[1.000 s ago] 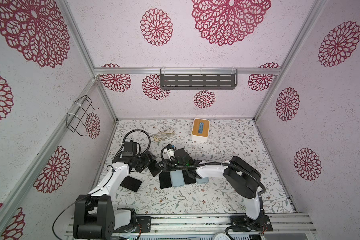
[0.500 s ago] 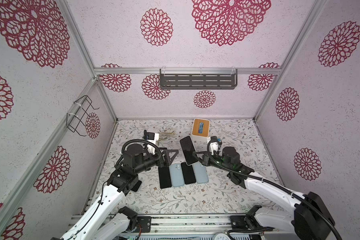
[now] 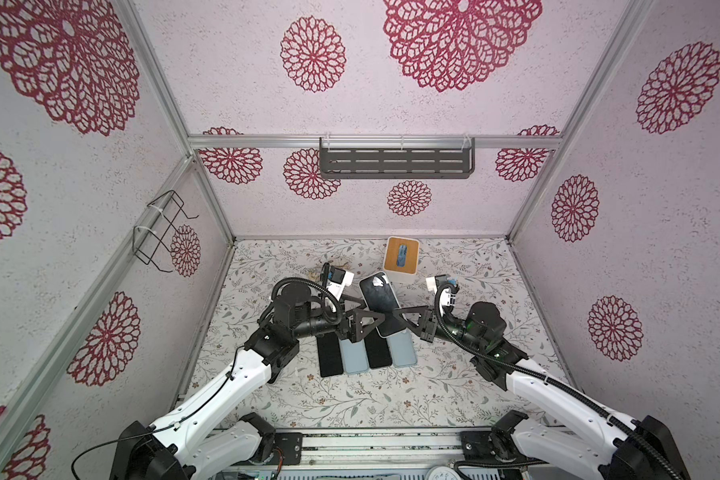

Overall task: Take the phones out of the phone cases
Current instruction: 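Raise the phone upright between both grippers above the table center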

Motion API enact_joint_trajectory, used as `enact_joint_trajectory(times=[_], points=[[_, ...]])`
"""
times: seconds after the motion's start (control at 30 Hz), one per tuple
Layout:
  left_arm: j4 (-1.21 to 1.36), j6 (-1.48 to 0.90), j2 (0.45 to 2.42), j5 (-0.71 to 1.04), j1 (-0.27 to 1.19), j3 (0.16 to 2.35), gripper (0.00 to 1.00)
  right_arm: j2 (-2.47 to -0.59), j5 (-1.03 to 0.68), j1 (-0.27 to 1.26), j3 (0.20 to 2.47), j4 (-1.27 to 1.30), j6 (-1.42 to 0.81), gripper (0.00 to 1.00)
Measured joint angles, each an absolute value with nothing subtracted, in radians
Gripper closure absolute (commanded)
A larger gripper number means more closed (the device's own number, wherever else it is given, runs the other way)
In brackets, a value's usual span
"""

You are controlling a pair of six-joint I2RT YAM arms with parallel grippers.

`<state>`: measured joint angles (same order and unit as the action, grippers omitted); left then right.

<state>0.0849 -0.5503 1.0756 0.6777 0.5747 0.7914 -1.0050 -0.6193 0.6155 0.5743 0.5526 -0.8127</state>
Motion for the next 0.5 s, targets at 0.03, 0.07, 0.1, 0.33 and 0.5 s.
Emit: enact_joint_trajectory(times=[0.03, 0.07, 0.1, 0.33, 0.5], points=[[0.088, -0.549, 1.081, 0.690, 0.575, 0.791, 0.03, -1.004, -0.626, 0.616, 0.572, 0.558, -0.813, 1.00], [0.090, -0.548, 1.087, 0.700, 0.575, 0.791, 0.05, -1.002, -0.632, 0.616, 0.570, 0.564, -0.813, 1.00], [0.091, -0.546, 1.091, 0.709, 0.575, 0.791, 0.06, -0.999, -0.634, 0.616, 0.569, 0.566, -0.813, 1.00], [0.091, -0.527, 1.108, 0.759, 0.575, 0.792, 0.29, -0.968, -0.661, 0.616, 0.562, 0.587, -0.813, 1.00], [0.092, -0.517, 1.122, 0.788, 0.575, 0.798, 0.43, -0.947, -0.669, 0.616, 0.539, 0.611, -0.813, 1.00]])
